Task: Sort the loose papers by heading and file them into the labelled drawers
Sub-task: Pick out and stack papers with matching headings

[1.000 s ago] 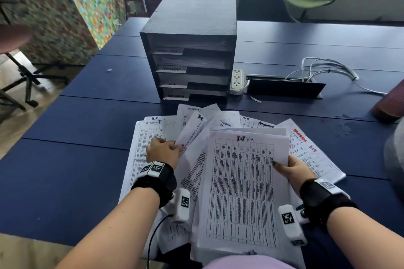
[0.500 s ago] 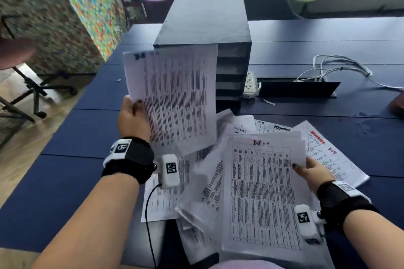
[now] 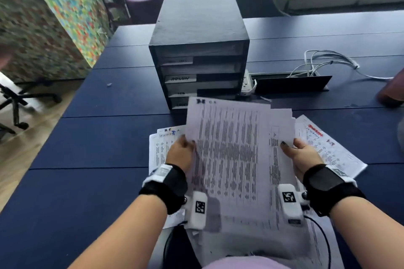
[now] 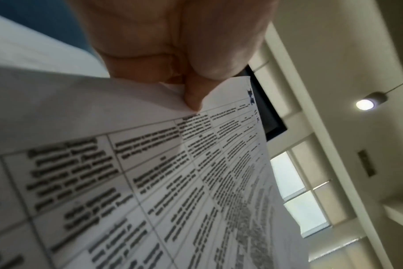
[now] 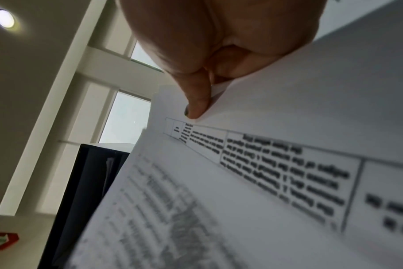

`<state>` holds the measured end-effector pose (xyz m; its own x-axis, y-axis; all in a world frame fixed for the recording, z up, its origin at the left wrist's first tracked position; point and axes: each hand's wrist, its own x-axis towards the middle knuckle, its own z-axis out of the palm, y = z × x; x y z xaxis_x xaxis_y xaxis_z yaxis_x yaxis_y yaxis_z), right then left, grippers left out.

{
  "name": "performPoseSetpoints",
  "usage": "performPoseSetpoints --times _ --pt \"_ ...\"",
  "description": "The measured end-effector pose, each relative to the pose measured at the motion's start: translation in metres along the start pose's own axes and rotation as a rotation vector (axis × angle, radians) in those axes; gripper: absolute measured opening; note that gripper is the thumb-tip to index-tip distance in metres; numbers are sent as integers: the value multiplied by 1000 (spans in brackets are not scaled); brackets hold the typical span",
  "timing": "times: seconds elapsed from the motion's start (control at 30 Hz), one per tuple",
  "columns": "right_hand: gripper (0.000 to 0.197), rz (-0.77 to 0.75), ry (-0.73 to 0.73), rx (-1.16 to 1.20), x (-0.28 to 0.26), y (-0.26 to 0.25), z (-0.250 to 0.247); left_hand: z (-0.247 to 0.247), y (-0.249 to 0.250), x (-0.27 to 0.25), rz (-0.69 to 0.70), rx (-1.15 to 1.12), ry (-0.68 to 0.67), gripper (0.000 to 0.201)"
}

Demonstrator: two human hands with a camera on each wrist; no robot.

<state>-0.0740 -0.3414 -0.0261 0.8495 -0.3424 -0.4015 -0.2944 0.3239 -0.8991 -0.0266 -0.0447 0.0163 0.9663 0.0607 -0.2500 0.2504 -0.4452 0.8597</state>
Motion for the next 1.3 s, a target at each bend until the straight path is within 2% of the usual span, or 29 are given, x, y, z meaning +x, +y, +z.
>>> performPoseSetpoints --times 0.03,0.1,0.13,0.2,0.27,0.3,0.37,0.43,0.5,0.57,0.67,0.73,0.87,0.93,1.0,1.07,1.17,1.3 --pt "64 12 1 32 -1 2 4 6 -9 -2 -40 2 -48 10" --pt "63 30 -12 89 -4 7 12 13 -17 -8 -85 17 -112 9" --pt "59 28 -18 97 -6 9 16 15 -19 -10 -99 27 -130 16" --pt "37 36 77 -30 -7 12 21 17 -22 -9 -126 25 -146 31" --pt "49 64 210 -239 -13 11 25 20 -26 -6 -111 101 -183 36" --pt "58 70 224 -321 -17 10 26 21 -28 -5 -89 177 -213 35" --pt "69 30 106 -539 -25 13 28 22 -33 -3 -79 267 -282 33" --pt "54 30 -6 -731 -32 17 27 21 -37 -2 -78 274 -312 33" --pt "44 74 -26 -768 -29 24 19 16 -41 4 -58 365 -210 29" --pt "39 81 2 -759 -27 24 14 4 -50 12 -86 415 -14 31" --pt "29 69 133 -746 -17 20 -4 -23 -63 19 -261 426 201 38" --pt "29 108 178 -677 -10 21 -18 -39 -71 25 -356 388 272 48" --pt "31 209 173 -626 8 35 -44 -51 -77 41 -402 247 298 53" --pt "25 225 158 -601 7 34 -41 -52 -74 46 -389 135 279 42" --pt "20 234 153 -600 6 32 -38 -48 -70 45 -292 61 280 28" --pt "18 228 154 -613 5 32 -37 -41 -66 41 -165 16 301 25" --pt "19 232 156 -632 7 36 -41 -29 -64 35 -118 -23 288 20" --pt "21 228 155 -635 8 37 -44 -19 -61 35 -144 -55 156 17"
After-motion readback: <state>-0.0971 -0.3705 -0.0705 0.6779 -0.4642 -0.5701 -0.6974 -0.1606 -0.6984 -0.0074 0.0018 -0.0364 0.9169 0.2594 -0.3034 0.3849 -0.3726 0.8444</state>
